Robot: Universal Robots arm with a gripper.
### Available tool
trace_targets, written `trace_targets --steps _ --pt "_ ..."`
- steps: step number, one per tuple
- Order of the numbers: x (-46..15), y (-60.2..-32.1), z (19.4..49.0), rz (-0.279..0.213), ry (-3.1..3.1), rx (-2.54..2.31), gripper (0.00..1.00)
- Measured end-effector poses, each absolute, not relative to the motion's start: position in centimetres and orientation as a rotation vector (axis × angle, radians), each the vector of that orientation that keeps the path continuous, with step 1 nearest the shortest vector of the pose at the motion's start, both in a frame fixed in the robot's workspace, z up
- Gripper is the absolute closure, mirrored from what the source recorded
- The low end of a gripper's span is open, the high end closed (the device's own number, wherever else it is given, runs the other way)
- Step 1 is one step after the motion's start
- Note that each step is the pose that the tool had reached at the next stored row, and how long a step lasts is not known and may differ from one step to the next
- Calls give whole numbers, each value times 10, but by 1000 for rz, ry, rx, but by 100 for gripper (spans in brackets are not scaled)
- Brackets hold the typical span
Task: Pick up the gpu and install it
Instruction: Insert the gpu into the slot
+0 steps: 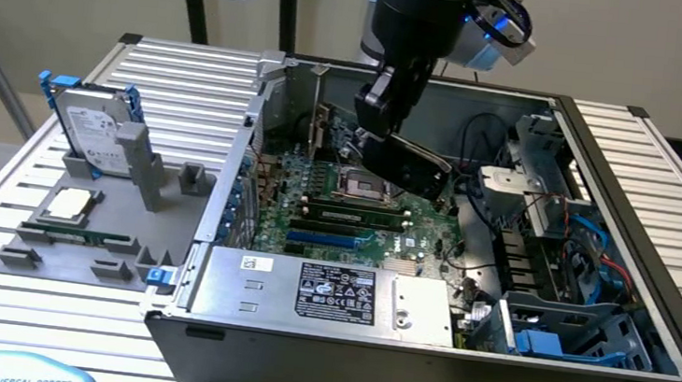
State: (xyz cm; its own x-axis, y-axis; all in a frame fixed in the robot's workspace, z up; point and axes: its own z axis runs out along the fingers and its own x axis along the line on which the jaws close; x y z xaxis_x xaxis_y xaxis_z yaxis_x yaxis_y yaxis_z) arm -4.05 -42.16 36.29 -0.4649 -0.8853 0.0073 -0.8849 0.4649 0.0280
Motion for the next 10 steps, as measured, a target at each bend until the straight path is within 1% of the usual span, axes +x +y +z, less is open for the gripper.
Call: trace_targets --steps 10 --pt "-41 -422 357 -28 -2512 1849 73"
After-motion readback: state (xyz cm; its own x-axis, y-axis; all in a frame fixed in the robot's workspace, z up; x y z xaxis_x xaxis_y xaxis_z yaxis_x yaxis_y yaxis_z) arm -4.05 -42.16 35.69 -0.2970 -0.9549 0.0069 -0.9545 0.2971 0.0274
